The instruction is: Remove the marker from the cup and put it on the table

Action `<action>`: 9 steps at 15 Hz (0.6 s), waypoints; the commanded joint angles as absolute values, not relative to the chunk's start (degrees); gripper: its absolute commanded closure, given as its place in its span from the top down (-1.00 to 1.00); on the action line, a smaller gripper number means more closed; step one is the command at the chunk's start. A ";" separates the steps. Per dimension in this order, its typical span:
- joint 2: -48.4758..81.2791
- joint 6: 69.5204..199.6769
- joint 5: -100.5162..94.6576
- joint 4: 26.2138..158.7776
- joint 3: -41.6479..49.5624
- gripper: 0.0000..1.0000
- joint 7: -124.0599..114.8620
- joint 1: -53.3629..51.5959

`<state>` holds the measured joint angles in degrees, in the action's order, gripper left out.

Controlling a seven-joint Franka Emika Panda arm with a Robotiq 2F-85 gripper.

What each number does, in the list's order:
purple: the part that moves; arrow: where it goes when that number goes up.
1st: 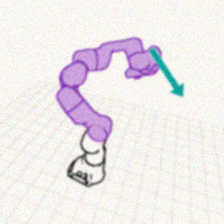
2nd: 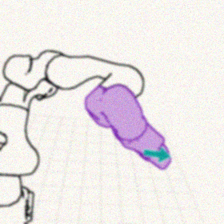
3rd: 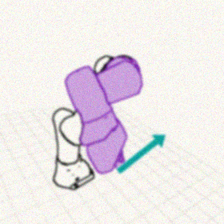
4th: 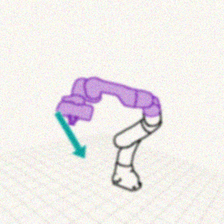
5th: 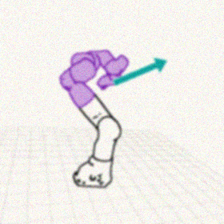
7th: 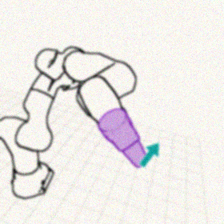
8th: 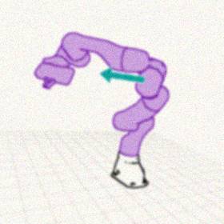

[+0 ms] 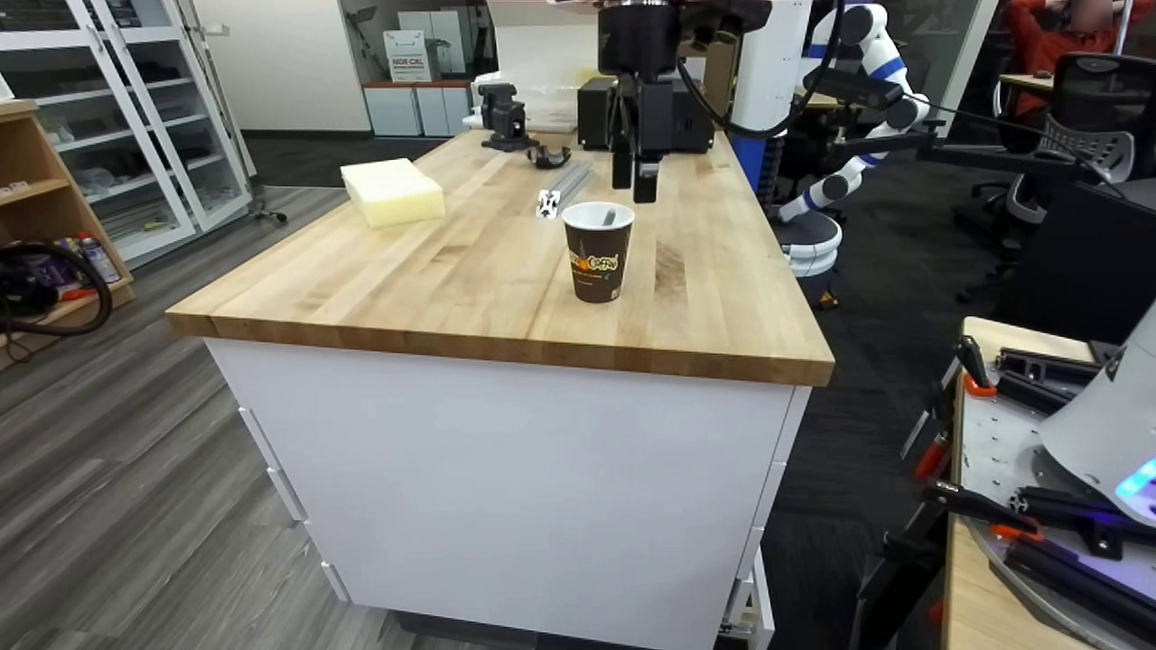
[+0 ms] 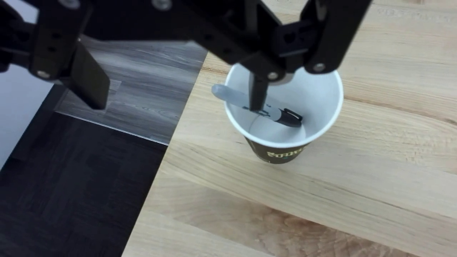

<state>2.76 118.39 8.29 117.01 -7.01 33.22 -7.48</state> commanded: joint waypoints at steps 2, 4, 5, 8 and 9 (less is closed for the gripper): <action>3.36 121.27 7.41 116.96 -8.05 1.00 33.71 -7.59; 3.72 122.89 7.22 117.23 -8.36 1.00 33.66 -7.63; 3.90 123.69 7.10 117.47 -8.50 1.00 33.75 -7.62; 4.49 125.30 5.87 118.09 -8.80 0.76 33.70 -7.63; 4.67 125.77 5.19 118.28 -8.88 0.64 33.49 -7.64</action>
